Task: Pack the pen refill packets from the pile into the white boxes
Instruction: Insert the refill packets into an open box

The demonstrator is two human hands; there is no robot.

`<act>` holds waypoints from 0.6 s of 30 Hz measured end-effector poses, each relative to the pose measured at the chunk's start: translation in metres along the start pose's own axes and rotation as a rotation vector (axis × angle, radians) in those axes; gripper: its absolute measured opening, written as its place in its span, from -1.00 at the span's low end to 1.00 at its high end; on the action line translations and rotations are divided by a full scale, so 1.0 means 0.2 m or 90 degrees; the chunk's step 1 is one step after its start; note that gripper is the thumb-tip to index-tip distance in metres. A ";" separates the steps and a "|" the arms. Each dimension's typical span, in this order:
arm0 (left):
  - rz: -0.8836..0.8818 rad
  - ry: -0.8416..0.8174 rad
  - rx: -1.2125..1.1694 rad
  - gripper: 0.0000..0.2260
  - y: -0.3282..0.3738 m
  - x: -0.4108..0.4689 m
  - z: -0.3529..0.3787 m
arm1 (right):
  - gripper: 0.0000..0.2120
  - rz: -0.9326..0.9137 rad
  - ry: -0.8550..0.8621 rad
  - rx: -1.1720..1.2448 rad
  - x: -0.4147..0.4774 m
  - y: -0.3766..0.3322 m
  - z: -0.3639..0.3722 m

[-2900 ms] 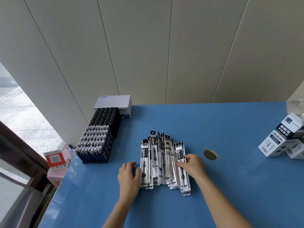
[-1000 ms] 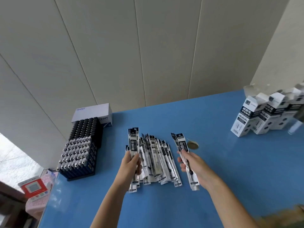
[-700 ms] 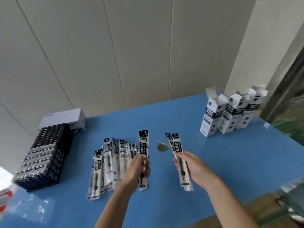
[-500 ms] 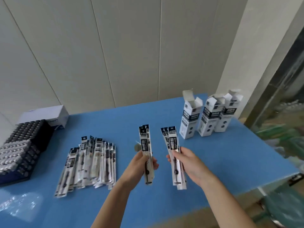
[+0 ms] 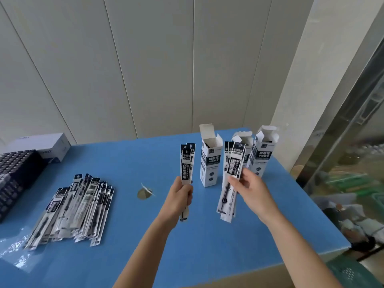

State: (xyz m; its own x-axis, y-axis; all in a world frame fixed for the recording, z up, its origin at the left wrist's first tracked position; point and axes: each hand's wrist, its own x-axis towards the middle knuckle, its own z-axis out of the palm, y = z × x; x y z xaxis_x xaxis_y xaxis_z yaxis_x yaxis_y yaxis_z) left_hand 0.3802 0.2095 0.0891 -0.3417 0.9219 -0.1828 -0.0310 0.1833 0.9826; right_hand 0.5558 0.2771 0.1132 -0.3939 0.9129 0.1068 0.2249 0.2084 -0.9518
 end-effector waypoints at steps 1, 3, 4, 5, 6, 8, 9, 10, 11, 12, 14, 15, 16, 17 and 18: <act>0.010 0.012 -0.001 -0.84 0.02 0.03 0.02 | -0.89 -0.025 0.008 -0.009 0.04 -0.02 -0.03; 0.036 0.028 0.006 -0.82 0.06 0.11 0.05 | -0.87 -0.078 0.023 -0.011 0.10 -0.07 -0.09; 0.050 0.040 0.014 -0.80 0.08 0.15 0.06 | -0.85 -0.102 0.034 -0.010 0.14 -0.10 -0.11; 0.062 0.055 0.021 -0.79 0.10 0.19 0.06 | -0.85 -0.123 0.048 -0.009 0.17 -0.13 -0.12; 0.074 0.072 0.024 -0.79 0.12 0.23 0.07 | -0.86 -0.143 0.062 -0.007 0.21 -0.17 -0.14; 0.099 0.103 0.026 -0.80 0.17 0.31 0.09 | -0.89 -0.184 0.090 -0.002 0.30 -0.24 -0.16; 0.110 0.117 0.028 -0.79 0.20 0.34 0.10 | -0.90 -0.202 0.106 -0.005 0.34 -0.28 -0.16; 0.119 0.127 0.031 -0.78 0.22 0.37 0.10 | -0.91 -0.219 0.123 -0.011 0.39 -0.30 -0.16; 0.125 0.135 0.030 -0.75 0.24 0.40 0.11 | -0.92 -0.234 0.141 -0.017 0.43 -0.32 -0.15; 0.124 0.136 0.028 -0.71 0.25 0.43 0.11 | -0.93 -0.246 0.159 -0.020 0.48 -0.34 -0.14; 0.117 0.130 0.028 -0.63 0.28 0.46 0.13 | -0.90 -0.266 0.192 -0.019 0.55 -0.35 -0.11; 0.114 0.127 0.026 -0.59 0.29 0.47 0.13 | -0.88 -0.275 0.205 -0.021 0.57 -0.35 -0.09; 0.109 0.124 0.018 -0.58 0.30 0.48 0.14 | -0.86 -0.281 0.212 -0.029 0.60 -0.35 -0.08; 0.106 0.120 0.012 -0.61 0.31 0.49 0.15 | -0.84 -0.285 0.214 -0.045 0.61 -0.35 -0.06; 0.104 0.115 0.007 -0.65 0.32 0.49 0.16 | -0.84 -0.291 0.212 -0.067 0.63 -0.34 -0.05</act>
State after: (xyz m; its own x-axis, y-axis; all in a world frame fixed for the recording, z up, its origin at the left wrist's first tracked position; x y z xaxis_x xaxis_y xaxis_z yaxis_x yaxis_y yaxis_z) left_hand 0.3740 0.3220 0.1334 -0.5040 0.8636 -0.0114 0.0478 0.0411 0.9980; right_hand 0.4990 0.3808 0.1944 -0.1739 0.7798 0.6014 0.1916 0.6258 -0.7561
